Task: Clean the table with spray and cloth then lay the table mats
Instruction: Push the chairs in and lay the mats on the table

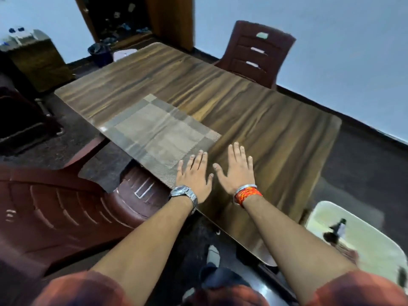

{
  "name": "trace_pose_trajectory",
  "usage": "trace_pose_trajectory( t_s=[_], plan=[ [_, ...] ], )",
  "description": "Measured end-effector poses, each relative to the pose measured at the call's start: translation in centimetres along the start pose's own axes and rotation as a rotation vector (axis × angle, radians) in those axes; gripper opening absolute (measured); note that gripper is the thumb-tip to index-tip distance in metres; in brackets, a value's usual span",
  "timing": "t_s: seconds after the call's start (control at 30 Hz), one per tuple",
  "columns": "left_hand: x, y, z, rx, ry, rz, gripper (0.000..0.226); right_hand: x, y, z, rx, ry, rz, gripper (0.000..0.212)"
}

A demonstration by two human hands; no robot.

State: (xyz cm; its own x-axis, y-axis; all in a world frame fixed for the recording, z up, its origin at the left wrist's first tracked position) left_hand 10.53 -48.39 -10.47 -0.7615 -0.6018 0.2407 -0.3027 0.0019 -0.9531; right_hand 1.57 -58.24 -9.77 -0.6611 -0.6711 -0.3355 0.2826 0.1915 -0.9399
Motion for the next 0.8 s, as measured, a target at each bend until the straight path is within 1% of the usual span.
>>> trace_pose_trajectory(
  t_s=[0.13, 0.27, 0.43, 0.53, 0.67, 0.8],
  plan=[
    [6.6, 2.0, -2.2, -0.025, 0.105, -0.01, 0.07, 5.9, -2.5, -5.5, 0.016, 0.117, 0.046, 0.077],
    [13.9, 4.3, -4.0, -0.049, 0.176, -0.009, 0.07, 13.1, -5.9, -9.6, 0.092, 0.224, 0.034, 0.077],
    [26.2, 8.3, -6.2, -0.091, 0.271, -0.008, 0.07, 23.8, -8.7, -15.4, 0.112, 0.326, 0.038, 0.075],
    [34.4, 11.2, -7.3, -0.104, 0.336, 0.004, 0.069, 31.3, -10.4, -18.7, 0.087, 0.362, 0.041, 0.072],
    [41.5, 15.0, -8.9, -0.166, 0.297, 0.006, 0.07, 39.9, -12.6, -22.2, 0.032, 0.37, 0.024, 0.072],
    [45.6, 17.8, -10.7, -0.208, 0.288, 0.021, 0.071, 46.4, -13.0, -25.1, -0.019, 0.406, 0.047, 0.071]
  ],
)
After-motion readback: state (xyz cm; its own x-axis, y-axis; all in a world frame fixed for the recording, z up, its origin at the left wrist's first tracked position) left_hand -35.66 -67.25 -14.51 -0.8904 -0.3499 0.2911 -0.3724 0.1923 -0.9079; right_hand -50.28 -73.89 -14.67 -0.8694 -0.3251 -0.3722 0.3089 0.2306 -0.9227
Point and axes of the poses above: each hand's wrist, its own z-axis towards the middle knuckle, its own y-axis out of the palm, x = y × z, the point moved 9 cm from there along z, towards the middle knuckle, and after that the axes turned 5 degrees about -y, right-handed, at the moved point
